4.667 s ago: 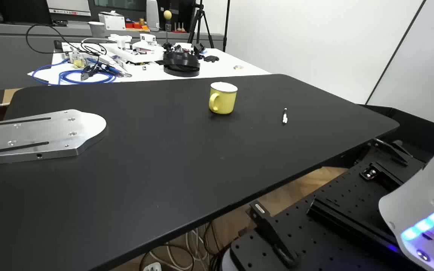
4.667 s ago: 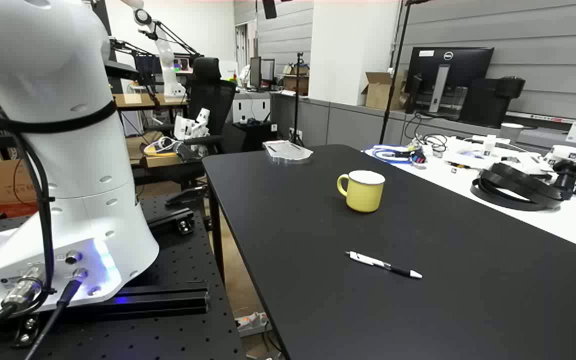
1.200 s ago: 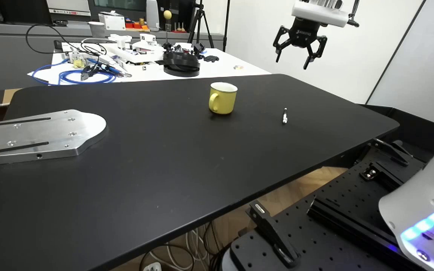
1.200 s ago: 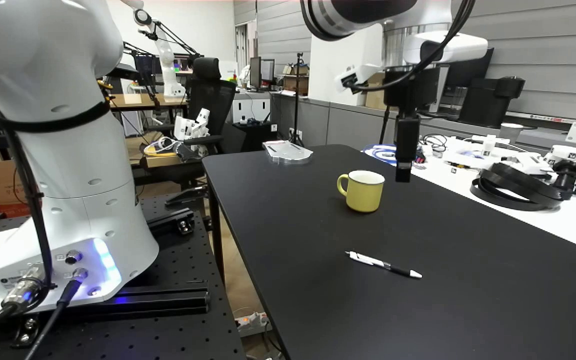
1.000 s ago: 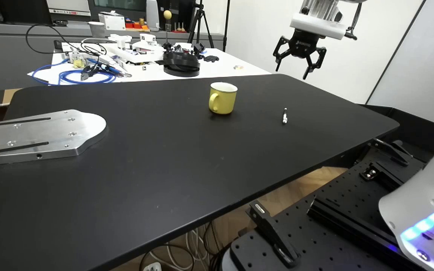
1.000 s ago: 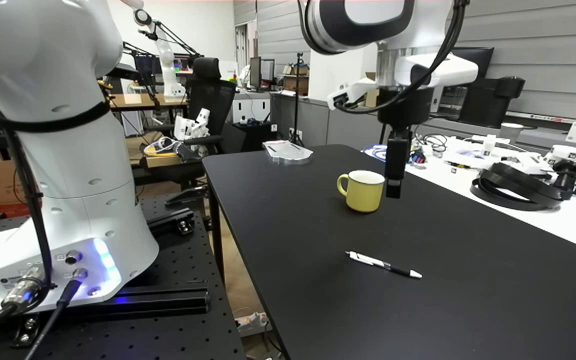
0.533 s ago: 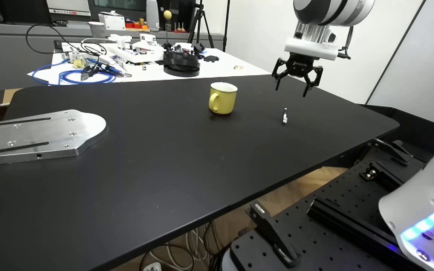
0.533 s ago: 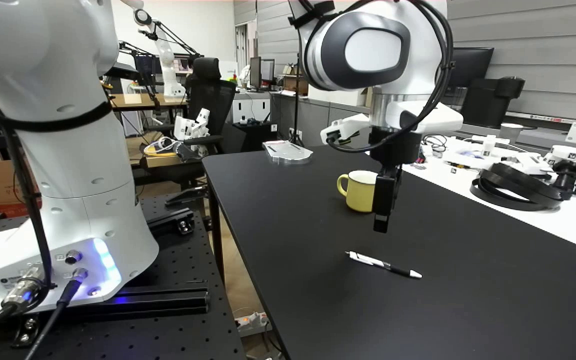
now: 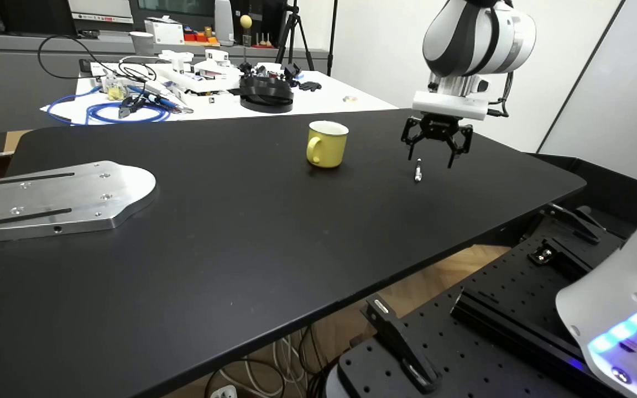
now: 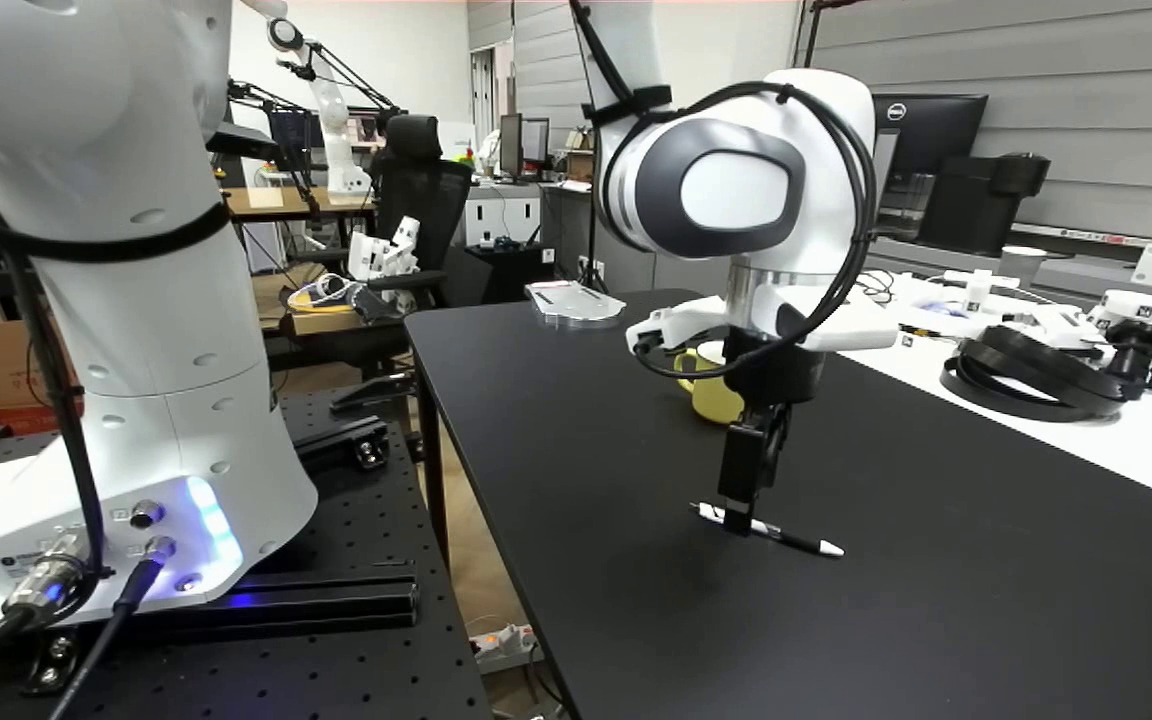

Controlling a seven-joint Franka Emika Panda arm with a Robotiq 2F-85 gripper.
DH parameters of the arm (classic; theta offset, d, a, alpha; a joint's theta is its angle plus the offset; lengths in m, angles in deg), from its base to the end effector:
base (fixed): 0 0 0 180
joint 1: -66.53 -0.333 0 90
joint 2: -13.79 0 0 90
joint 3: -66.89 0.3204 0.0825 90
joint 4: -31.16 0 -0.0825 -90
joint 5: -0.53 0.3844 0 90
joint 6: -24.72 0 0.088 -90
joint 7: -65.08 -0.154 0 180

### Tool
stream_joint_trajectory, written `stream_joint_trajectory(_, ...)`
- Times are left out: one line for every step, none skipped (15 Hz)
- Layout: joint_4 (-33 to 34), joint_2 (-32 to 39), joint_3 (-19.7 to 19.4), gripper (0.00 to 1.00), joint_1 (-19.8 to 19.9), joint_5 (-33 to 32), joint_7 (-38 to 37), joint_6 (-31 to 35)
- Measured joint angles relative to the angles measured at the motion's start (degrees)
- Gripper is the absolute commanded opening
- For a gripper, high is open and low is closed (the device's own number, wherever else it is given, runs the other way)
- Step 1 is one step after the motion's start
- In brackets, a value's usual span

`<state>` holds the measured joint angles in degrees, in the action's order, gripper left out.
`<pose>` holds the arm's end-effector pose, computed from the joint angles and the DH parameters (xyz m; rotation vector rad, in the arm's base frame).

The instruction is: Put the pen inside the yellow mug

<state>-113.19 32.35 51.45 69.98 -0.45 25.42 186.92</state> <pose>0.4321 -0.1600 0.1180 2.6846 -1.4531 0.0225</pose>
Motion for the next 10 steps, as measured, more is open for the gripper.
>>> stream_joint_trajectory(-0.05,0.94,-0.39,0.75,-0.58,0.23,-0.04,0.57)
stream_joint_trajectory(-0.14,1.75,-0.77,0.75,-1.21,0.62,-0.04,1.29)
stream_joint_trajectory(-0.20,2.48,-1.10,0.68,-1.86,1.19,-0.05,1.97)
stream_joint_trajectory(-0.27,3.06,-1.42,0.60,-2.49,1.78,-0.06,2.68)
stream_joint_trajectory(-0.31,3.53,-1.74,0.53,-3.12,2.43,-0.06,3.36)
stream_joint_trajectory(-0.35,3.86,-1.96,0.45,-3.64,3.09,-0.06,3.82)
stream_joint_trajectory(-0.39,3.99,-2.21,0.39,-4.12,3.65,-0.06,4.21)
stream_joint_trajectory(-0.41,3.98,-2.35,0.33,-4.52,4.38,-0.06,4.60)
stream_joint_trajectory(-0.41,3.97,-2.41,0.25,-4.80,4.87,-0.06,4.88)
stream_joint_trajectory(-0.40,3.95,-2.47,0.19,-5.07,5.49,-0.05,5.12)
